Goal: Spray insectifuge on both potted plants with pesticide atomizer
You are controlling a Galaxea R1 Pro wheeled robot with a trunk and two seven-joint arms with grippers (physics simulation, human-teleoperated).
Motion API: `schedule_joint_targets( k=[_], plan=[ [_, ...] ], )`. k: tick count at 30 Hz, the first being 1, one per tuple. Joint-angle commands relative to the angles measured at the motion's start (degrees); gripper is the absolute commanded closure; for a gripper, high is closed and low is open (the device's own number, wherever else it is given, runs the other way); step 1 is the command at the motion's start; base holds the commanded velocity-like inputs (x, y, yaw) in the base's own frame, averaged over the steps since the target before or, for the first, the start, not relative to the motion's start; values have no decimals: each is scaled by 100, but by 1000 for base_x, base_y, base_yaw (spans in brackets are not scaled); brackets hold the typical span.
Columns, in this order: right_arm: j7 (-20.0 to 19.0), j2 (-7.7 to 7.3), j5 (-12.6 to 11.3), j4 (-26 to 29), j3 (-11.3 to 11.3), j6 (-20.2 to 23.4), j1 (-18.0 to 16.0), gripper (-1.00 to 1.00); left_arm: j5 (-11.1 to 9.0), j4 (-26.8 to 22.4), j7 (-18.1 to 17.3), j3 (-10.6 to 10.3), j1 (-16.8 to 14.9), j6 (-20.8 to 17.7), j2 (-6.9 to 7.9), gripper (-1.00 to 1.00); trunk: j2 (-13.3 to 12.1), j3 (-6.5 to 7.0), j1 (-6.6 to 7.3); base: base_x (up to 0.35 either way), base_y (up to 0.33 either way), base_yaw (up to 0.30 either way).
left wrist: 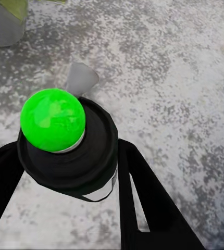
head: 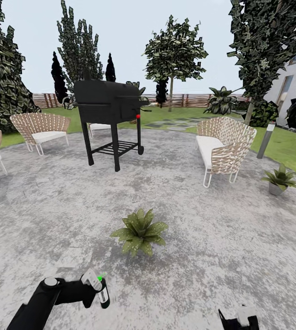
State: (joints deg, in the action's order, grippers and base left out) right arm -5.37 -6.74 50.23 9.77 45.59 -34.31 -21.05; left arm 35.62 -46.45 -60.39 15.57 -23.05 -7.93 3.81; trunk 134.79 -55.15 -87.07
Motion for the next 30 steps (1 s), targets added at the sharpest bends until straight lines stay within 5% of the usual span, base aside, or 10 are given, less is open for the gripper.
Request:
schedule_joint_targets(
  k=[1,4,6,10,14,15,20,24,27,30],
  plan=[
    [-308,40,191,88,-268,7,-65,-100,9,104,-54,-30,-4,-60,100,100,2,-5,1,0,0,0],
    [-849,316,730,293,-1210,195,-461,-100,32,302,-67,-412,-33,-59,273,100,2,-5,1,0,0,0],
    [-1060,520,842,341,-1475,376,-661,-100,93,330,-69,-762,-136,-68,293,100,2,-5,1,0,0,0],
    [-2472,802,948,503,-2263,747,-1274,-100,233,392,-75,-1536,-441,-93,297,100,2,-5,1,0,0,0],
    [-3726,835,963,907,-2541,797,-1572,-100,295,418,-161,-2004,-522,-85,293,100,2,-5,1,0,0,0],
    [-4026,841,974,1025,-2582,800,-1608,100,363,421,-263,-2201,-546,-90,285,100,2,-5,1,0,0,0],
    [-4655,1021,1023,1322,-3343,795,-1664,100,708,427,-659,-2592,-682,-107,151,100,2,-5,1,0,0,0],
    [-4677,1459,1026,1335,-3447,794,-1666,100,1232,607,-813,-2749,-698,-126,-189,100,2,-5,1,0,0,0],
    [-4676,1674,1024,1335,-3452,794,-1666,100,1382,799,-792,-2843,-700,-111,-448,100,2,-5,1,0,0,0],
    [-4674,1674,1017,1335,-3447,794,-1666,100,1386,750,-731,-2848,-701,-123,-602,100,2,-5,1,0,0,0]
  ],
)
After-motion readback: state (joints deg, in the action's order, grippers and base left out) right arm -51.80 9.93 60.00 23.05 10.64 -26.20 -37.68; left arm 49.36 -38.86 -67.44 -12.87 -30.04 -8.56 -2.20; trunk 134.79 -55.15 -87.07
